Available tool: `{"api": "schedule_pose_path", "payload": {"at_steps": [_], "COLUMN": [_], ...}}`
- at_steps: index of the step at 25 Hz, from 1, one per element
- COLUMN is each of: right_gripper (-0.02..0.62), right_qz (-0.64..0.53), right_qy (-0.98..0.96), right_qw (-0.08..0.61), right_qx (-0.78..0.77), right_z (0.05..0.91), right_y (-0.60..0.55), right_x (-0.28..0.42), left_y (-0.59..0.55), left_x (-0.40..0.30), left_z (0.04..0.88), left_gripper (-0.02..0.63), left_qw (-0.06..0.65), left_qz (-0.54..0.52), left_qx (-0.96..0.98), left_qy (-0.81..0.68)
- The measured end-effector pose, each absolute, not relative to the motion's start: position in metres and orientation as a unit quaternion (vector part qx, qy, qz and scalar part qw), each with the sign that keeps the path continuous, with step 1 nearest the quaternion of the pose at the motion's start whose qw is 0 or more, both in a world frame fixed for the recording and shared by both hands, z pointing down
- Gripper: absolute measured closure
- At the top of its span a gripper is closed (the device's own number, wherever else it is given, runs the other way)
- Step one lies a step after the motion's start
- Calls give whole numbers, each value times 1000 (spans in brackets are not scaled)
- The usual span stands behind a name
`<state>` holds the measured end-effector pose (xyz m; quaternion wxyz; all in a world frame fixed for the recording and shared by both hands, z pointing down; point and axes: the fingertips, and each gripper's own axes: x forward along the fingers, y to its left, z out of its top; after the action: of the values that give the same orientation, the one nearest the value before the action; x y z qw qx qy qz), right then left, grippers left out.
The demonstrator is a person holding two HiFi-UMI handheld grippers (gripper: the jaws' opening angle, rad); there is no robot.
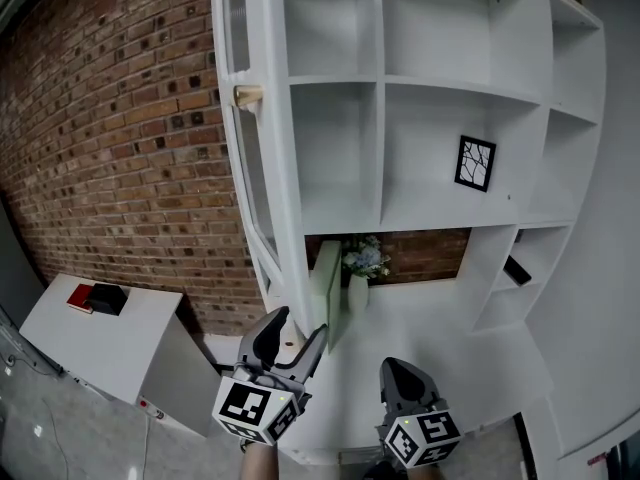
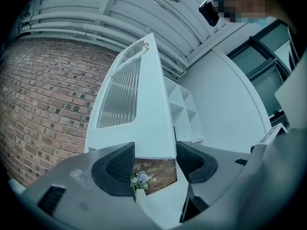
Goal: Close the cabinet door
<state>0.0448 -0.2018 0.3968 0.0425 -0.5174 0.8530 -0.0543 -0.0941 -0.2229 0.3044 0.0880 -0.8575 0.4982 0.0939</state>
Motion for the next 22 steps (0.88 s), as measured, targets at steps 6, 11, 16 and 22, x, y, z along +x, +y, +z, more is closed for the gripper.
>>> {"api": "schedule_pose_path", "payload": {"at_steps": [6,11,16,22], "right_gripper": [594,594,594,594], "right_qz": [-54,-56,-61,-63], "right_qy": [848,838,833,827], "right_qw": [41,39,38,34], "right_qx": [-525,-541,-548,-557], "right_z": [397,398,401,406], "right_y": [-208,-214,-222,-230], "right_x": [54,72,80,88], "left_y": [-231,-236,-247,-259], "left_x": [-76,-70,-59,-47], "left_z": [301,299,303,300], "left_gripper": [347,336,336,336], "left_qw": [98,94,114,106], "left_qz": [93,99,75,86], "left_qx": [-854,-848,-856,-858], "left_qy": [503,512,499,495]}}
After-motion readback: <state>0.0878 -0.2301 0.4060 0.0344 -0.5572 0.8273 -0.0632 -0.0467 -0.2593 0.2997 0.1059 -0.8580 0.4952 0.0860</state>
